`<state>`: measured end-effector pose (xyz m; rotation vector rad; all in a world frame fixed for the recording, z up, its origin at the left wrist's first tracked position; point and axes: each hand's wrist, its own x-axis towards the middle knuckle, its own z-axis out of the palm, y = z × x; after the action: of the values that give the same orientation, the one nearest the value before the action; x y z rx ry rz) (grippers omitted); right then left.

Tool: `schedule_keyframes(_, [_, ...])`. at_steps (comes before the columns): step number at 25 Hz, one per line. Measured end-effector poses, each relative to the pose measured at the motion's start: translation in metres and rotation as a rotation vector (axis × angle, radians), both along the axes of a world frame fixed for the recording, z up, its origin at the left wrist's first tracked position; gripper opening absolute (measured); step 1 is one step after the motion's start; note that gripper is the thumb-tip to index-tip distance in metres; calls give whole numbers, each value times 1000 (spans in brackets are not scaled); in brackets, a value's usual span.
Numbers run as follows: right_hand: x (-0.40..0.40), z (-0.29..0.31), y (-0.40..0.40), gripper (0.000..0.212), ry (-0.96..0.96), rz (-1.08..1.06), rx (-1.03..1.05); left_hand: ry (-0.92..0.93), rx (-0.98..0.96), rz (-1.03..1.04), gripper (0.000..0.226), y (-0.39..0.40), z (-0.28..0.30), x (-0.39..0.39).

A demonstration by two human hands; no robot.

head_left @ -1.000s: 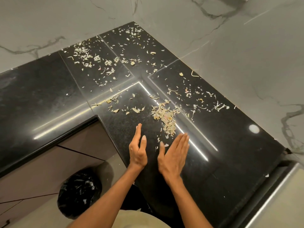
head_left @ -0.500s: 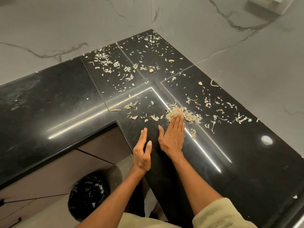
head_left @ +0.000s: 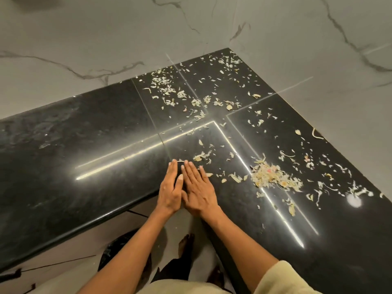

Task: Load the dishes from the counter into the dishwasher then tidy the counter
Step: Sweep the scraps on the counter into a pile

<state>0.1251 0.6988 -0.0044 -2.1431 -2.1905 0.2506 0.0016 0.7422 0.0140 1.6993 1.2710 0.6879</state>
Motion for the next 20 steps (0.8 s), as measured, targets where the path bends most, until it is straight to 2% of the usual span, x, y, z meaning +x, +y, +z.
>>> schedule_keyframes(2, [18, 4, 14, 72, 12, -54, 1, 0, 19, -15, 63, 15, -1, -8])
schedule_keyframes(6, [62, 12, 15, 74, 0, -293, -6, 62, 88, 29, 63, 46, -7, -10])
schedule_keyframes(11, [77, 22, -15, 72, -10, -462, 36, 426, 214, -172, 71, 59, -12, 23])
schedule_keyframes(13, [78, 26, -30, 71, 33, -527, 61, 510, 260, -261, 75, 55, -11, 53])
schedule_keyframes(16, [88, 27, -57, 70, 86, -661, 101, 527, 271, -380, 80, 45, -8, 102])
schedule_keyframes(20, [114, 29, -96, 70, 111, -864, 150, 452, 292, -564, 79, 10, -8, 159])
